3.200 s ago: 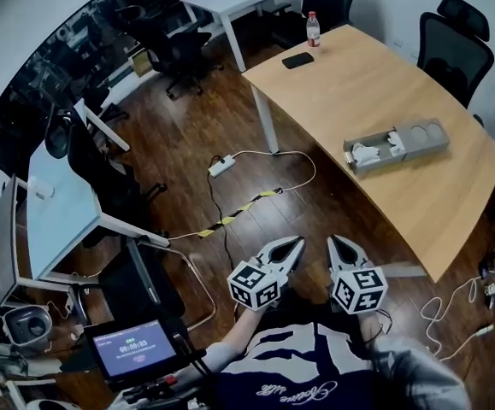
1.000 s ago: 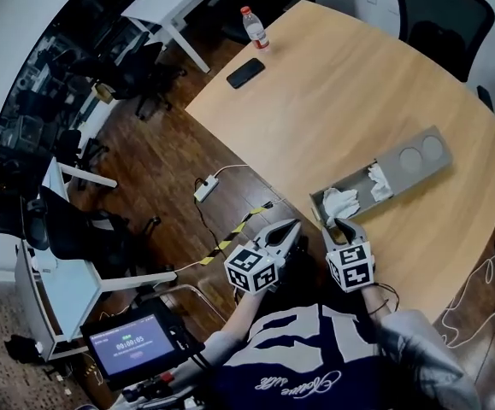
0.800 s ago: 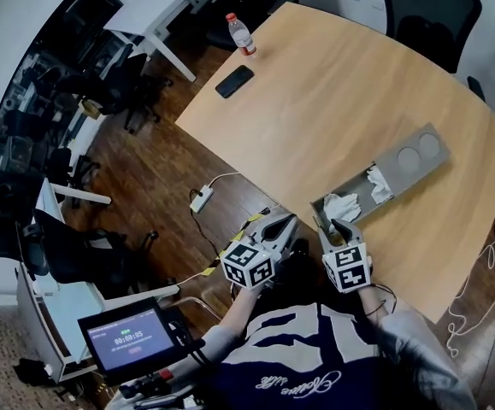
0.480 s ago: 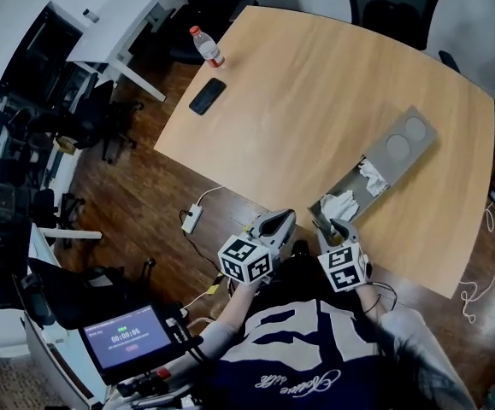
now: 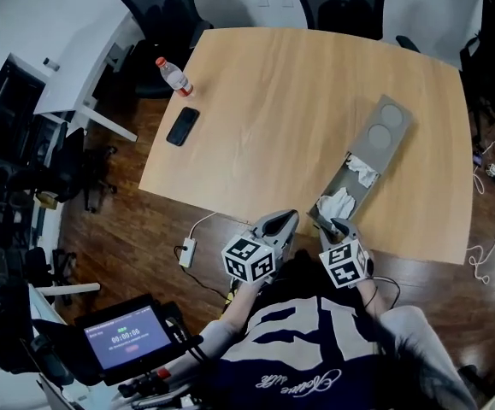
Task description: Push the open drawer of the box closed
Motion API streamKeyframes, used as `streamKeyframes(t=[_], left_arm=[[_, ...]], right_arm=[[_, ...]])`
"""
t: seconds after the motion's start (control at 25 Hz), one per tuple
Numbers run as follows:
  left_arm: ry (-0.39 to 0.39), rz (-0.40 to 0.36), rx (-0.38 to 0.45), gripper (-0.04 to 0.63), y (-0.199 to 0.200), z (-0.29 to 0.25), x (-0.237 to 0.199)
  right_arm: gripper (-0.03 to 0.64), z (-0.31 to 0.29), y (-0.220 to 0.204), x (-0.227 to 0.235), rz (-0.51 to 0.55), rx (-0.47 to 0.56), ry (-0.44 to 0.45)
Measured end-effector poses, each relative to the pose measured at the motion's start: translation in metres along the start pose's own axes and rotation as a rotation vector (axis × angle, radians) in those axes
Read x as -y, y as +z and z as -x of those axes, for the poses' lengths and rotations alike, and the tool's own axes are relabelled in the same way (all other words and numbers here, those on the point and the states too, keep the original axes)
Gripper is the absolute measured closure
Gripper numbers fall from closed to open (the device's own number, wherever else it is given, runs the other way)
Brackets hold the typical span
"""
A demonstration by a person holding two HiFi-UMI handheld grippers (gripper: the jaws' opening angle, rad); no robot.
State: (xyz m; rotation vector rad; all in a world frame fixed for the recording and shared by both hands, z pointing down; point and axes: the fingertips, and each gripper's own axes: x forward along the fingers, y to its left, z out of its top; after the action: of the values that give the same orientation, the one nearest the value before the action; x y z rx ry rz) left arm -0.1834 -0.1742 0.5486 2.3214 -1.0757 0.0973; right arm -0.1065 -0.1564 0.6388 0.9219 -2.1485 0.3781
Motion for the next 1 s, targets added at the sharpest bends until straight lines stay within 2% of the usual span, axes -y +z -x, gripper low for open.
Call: streamKeyframes(t=[0.28,0.4,0.56,0.76,1.0], left_arm=[[-0.061,-0.002,-0.013,0.597,-0.003,-0.011,0.011],[-0.064,0.015,-0.015,0.597,-0.003,-0.012,0.011],[-0.057,0.015,-0.033,0.597,-0.006,-0.016,0.008],[-0.009,0.026,-0.013,0.597,0.007,-0.020,-0.009],[0.037,0.055,0.004,0.597,0.016,-0.024,-0.022]], right_arm=[[0.502,0.007,-0.009,0.019,-0.040,-0.022,-0.042],[0.502,0.008,-0.010,0.021,-0.049,-0.052,-0.012],[0.508,0.006,-0.006,0.030,-0.055,-0.056,-0.016],[0.508,0.002,0.000,0.045,-0.074,-0.049,0.010],[0.508,0.007,0.007,0.036,0.070,-0.064,0.063]])
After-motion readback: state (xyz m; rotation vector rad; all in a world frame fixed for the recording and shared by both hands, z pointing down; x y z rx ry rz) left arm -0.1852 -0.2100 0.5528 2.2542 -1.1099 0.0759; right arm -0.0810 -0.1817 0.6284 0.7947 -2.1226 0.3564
